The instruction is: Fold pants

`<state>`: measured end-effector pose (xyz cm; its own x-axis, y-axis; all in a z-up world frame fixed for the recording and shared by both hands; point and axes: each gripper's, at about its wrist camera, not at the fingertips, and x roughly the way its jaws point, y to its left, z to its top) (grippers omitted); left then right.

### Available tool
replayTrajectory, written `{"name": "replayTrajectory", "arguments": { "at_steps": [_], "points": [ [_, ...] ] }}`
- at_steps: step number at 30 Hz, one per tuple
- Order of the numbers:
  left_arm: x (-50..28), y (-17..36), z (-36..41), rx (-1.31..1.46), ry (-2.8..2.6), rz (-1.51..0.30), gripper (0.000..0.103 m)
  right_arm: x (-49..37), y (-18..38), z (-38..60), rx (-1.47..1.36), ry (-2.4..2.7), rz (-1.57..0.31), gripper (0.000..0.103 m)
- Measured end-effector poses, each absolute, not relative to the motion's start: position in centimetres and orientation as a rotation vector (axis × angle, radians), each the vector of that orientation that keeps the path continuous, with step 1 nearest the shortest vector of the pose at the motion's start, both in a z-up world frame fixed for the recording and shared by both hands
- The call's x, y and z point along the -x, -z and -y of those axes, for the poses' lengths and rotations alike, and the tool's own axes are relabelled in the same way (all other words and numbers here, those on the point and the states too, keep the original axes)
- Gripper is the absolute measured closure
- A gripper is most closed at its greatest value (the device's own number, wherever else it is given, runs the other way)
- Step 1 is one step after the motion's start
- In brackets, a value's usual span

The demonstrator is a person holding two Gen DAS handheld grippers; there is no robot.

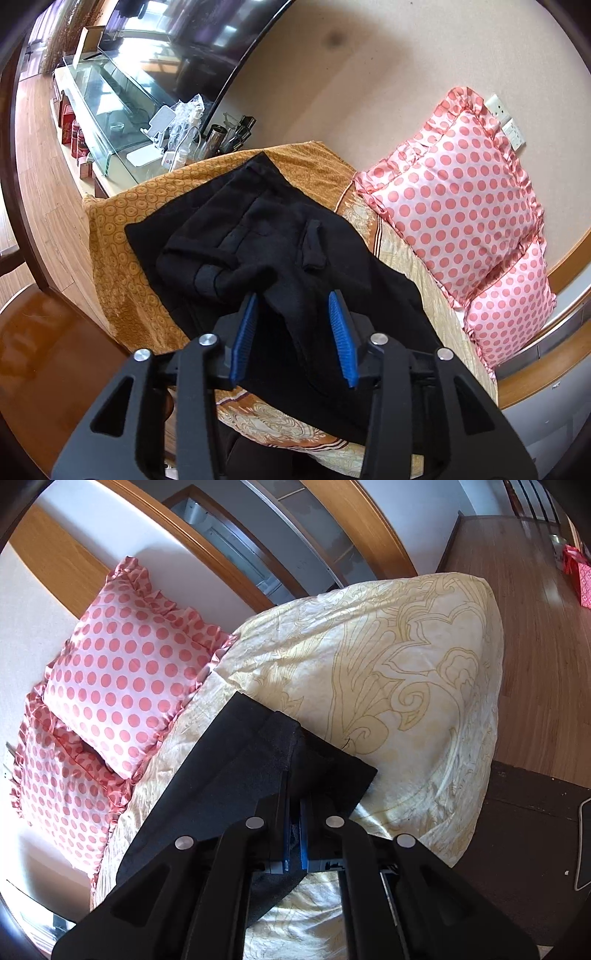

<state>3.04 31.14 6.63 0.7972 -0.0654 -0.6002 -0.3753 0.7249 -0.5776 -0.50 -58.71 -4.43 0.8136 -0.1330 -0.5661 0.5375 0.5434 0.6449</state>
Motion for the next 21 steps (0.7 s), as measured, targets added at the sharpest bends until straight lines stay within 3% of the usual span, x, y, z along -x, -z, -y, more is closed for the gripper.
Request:
{"name": "replayTrajectory", "arguments": {
  "at_steps": [10,11,12,17,21],
  "points": [
    [-5.2,-3.4,-35.9,1.197,-0.087,-0.688,0.062,0.5,4.4,58.6,-0.900,0.425,-0.492,0.100],
    [-5.2,-3.0,-36.4,1.247,-0.080,-0.687,0.063,0.5,4.4,58.6,-0.895,0.427,-0.493,0.100],
    [-5.2,-2.8,-36.6,1.269,-0.087,-0.693,0.072,0.5,4.4,58.6,-0.892,0.427,-0.493,0.100],
    [-5.0,-8.2,-33.9,0.814,-0.211,-0.653,0.098,0.5,4.5,58.6,-0.898,0.422,-0.486,0.100],
    [-3.3,-10.1,-30.6,0.473,-0.317,-0.599,0.098,0.6,4.5,58.6,-0.893,0.420,-0.485,0.100]
  ]
}}
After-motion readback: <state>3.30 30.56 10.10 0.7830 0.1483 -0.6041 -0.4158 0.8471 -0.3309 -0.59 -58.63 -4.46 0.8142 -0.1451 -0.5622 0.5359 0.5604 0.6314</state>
